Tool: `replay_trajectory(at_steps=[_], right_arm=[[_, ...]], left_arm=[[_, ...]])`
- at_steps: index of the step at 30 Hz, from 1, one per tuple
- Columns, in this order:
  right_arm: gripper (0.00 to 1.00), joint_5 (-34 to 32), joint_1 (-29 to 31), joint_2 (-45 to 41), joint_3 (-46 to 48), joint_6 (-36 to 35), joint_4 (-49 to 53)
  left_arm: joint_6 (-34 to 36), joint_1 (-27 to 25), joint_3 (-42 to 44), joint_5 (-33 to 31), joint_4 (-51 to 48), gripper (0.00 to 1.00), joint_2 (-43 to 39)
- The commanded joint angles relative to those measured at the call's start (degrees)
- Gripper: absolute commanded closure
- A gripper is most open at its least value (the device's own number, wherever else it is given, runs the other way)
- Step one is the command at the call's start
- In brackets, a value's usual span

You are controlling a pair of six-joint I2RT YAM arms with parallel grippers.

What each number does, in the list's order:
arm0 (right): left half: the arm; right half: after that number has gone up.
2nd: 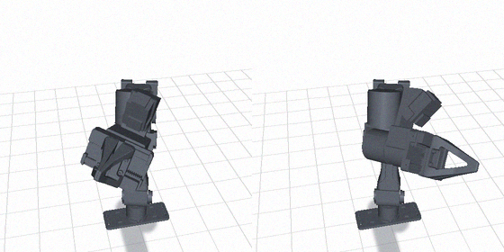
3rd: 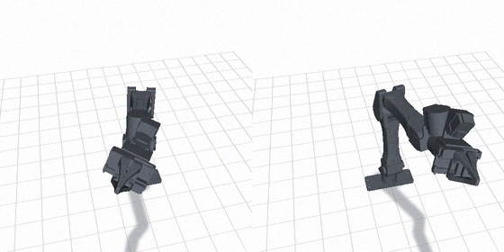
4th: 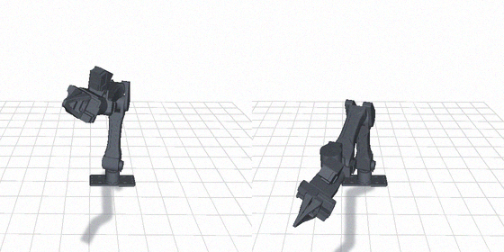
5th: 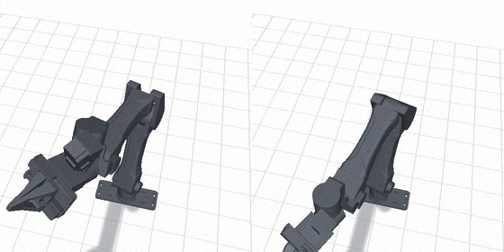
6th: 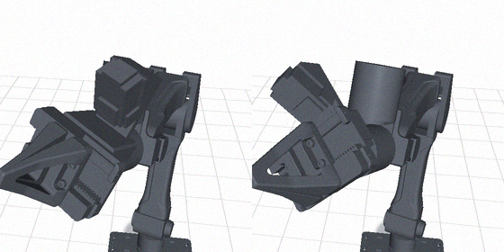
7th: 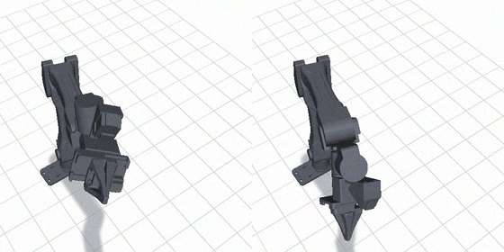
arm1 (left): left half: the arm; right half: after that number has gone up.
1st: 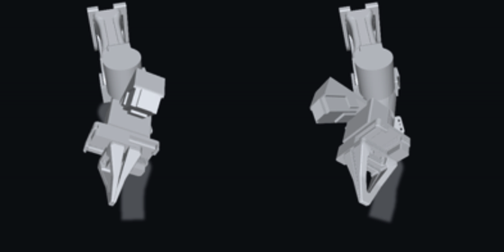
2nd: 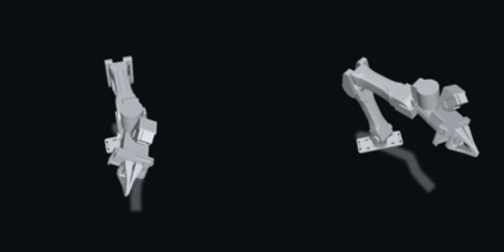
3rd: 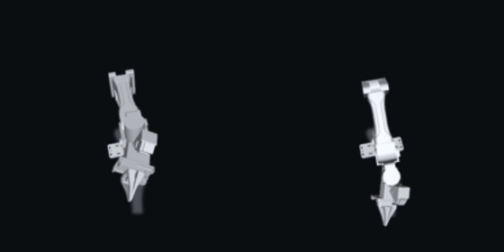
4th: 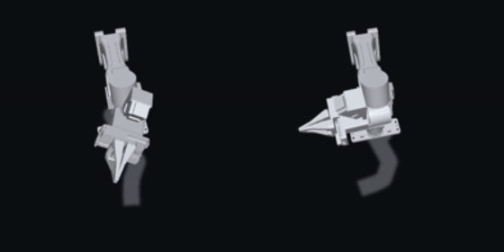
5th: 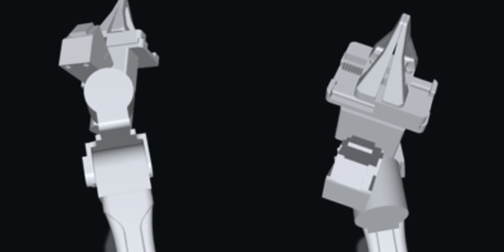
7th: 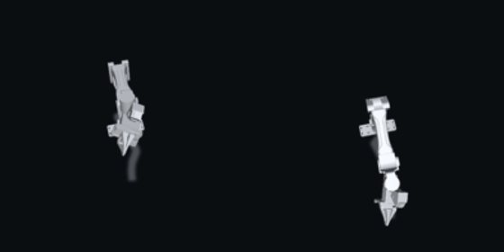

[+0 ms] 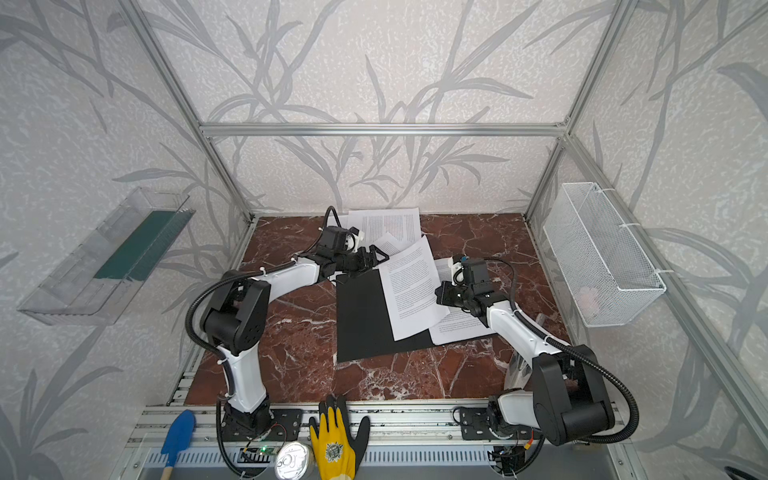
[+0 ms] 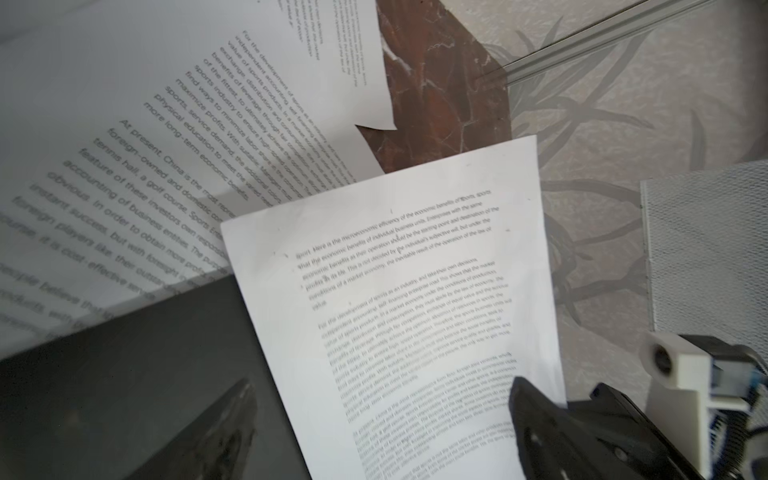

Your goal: Put the files into the folder

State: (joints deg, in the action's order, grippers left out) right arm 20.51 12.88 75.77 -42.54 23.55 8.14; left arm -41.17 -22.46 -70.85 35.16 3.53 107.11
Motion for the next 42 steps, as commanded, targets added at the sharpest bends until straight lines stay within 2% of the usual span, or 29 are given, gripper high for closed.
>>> replay_trajectory(at_steps=[1, 6, 12, 15, 19, 22, 26, 34, 42], right_arm=[[1.00, -3.5, -0.8, -1.5, -2.7, -2.1, 5.0], [1.00, -7.9, -0.8, -2.6, -3.9, -3.2, 7.6], [1.00, -13.3, -1.0, -4.5, -6.3, -6.7, 10.1], [1.00, -17.2, -1.1, -5.8, -7.5, -9.6, 12.0], [1.00, -21.2, -1.3, -6.3, -9.4, -13.3, 15.6], [1.00, -22.7, -2.7, -6.1, -9.6, -14.0, 16.6], [1.00, -24.6, -3.6, -5.2, -10.9, -15.7, 18.4], [1.00, -29.0, -5.0, -2.8, -13.8, -19.4, 20.4], [1.00, -24.7, -5.2, 1.5, -13.2, -22.5, 19.1]], left_arm=[[-0.5, -0.6, 4.7, -1.2, 2.7, 0.01, -10.4], [-2.0, -3.8, 12.1, -4.6, 1.6, 0.01, -23.9], [1.2, -9.1, 18.1, -10.1, -9.2, 0.01, -41.6], [3.8, -9.8, 22.8, -13.7, -15.9, 0.01, -51.9], [7.0, -9.9, 30.1, -16.8, -20.2, 0.01, -64.3], [6.1, -10.3, 36.3, -17.7, -16.9, 0.01, -71.0], [4.9, -10.3, 42.2, -20.3, -12.3, 0.01, -74.7], [3.7, -10.5, 42.9, -19.0, -12.6, 0.01, -76.0], [3.8, -10.6, 43.2, -19.6, -12.3, 0.01, -76.4]])
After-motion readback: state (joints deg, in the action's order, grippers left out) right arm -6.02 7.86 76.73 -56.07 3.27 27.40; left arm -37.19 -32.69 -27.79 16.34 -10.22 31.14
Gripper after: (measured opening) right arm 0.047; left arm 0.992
